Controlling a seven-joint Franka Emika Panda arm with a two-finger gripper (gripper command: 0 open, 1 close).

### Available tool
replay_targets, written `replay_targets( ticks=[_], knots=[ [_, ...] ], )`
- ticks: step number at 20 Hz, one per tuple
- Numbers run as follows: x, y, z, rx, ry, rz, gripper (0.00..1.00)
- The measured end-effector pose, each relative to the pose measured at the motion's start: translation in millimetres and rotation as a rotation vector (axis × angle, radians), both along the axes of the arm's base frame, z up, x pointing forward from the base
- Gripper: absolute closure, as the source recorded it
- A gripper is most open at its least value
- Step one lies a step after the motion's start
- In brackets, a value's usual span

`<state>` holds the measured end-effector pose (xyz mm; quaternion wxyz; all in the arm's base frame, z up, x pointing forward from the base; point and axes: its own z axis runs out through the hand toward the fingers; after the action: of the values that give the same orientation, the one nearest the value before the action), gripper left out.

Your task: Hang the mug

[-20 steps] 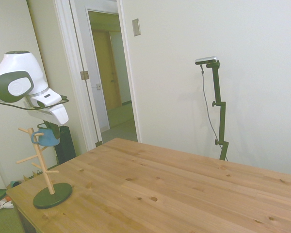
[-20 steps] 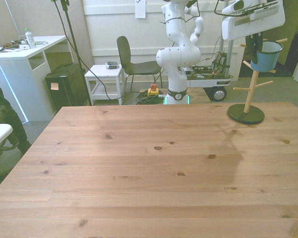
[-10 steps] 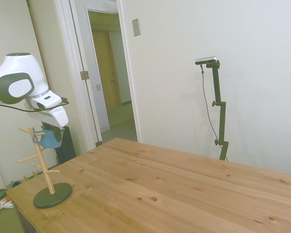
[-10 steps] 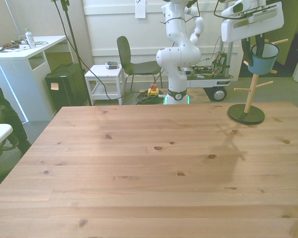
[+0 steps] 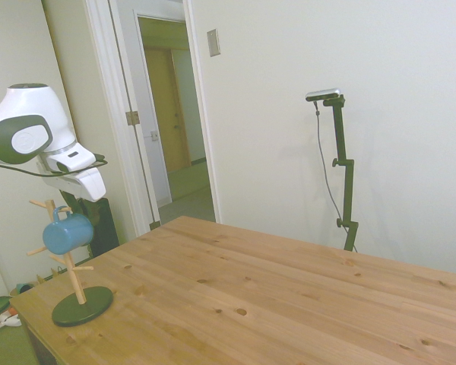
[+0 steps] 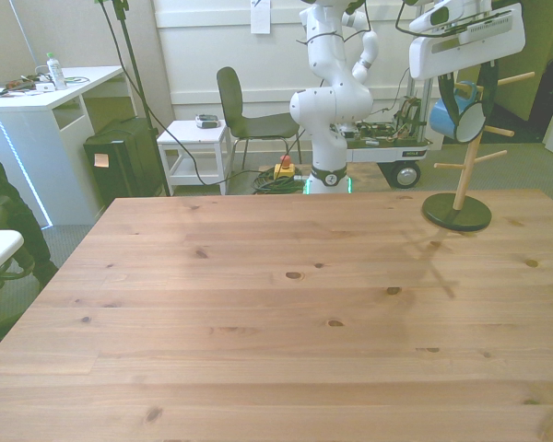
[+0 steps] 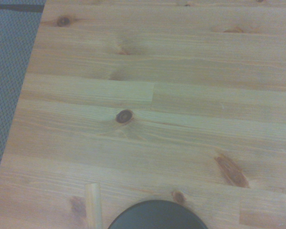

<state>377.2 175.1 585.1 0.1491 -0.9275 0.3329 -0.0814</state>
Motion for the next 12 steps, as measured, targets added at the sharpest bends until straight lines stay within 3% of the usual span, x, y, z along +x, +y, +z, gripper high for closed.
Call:
replay_targets(
  ticks=[12],
  knots=[
    [-10.4, -19.9, 23.0, 0.024, -0.054, -0.034, 0.0]
  ],
)
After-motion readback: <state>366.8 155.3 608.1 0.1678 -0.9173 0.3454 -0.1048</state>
